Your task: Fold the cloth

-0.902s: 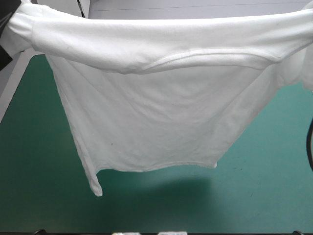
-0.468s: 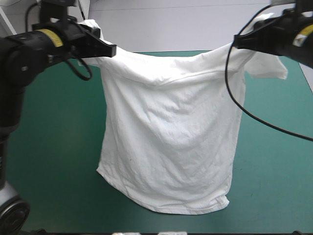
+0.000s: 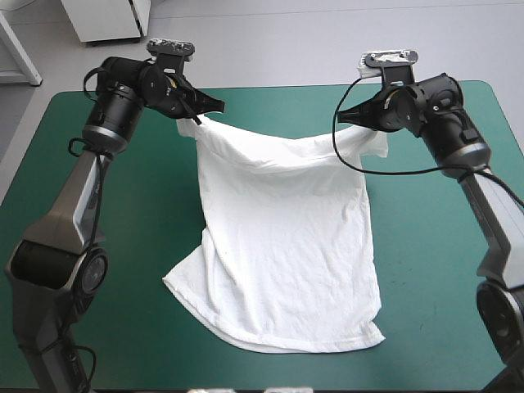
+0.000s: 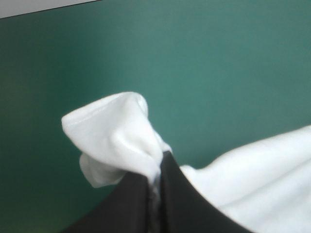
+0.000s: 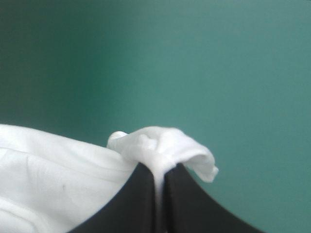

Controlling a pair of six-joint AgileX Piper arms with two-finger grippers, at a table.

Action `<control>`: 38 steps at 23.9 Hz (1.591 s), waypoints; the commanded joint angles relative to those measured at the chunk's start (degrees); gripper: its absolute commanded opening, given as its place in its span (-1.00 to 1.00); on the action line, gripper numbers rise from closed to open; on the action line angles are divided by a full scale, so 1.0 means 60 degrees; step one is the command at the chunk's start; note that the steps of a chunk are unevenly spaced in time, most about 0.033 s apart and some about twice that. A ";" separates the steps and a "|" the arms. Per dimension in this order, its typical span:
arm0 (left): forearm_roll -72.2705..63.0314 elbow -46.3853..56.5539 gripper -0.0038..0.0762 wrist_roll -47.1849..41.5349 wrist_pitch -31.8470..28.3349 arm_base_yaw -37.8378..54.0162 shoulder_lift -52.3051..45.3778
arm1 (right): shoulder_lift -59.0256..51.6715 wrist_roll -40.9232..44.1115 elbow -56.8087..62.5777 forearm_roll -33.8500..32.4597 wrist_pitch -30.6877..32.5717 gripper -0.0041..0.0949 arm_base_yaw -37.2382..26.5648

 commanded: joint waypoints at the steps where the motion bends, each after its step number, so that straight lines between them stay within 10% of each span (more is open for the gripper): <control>1: -0.0146 -0.0235 -0.93 0.0032 -0.1424 0.0081 0.0302 | 0.0376 -0.0023 -0.0203 0.0171 -0.1413 -0.95 -0.0470; 12: -0.0223 -0.0235 -0.92 0.0032 -0.2465 0.0081 0.2180 | 0.2330 -0.0225 -0.0203 0.0779 -0.1943 -0.85 -0.0972; 15: -0.0285 -0.0235 -0.71 0.0409 -0.2586 0.0081 0.2294 | 0.2443 -0.0428 -0.0203 0.1042 -0.1943 -0.44 -0.0972; 19: -0.1241 -0.0387 0.17 0.0686 -0.1709 0.0153 0.2129 | 0.2165 -0.0486 -0.0346 0.1175 -0.1225 0.42 -0.0972; 28: -0.0452 -0.0130 0.20 0.0868 -0.2094 0.0153 -0.1374 | -0.0906 -0.1173 0.0425 0.0864 -0.0882 0.17 -0.0972; 38: -0.0680 0.6728 0.11 0.0577 -0.2225 0.0059 -0.7810 | -0.6435 -0.1258 0.5366 0.0967 -0.0288 0.17 -0.0972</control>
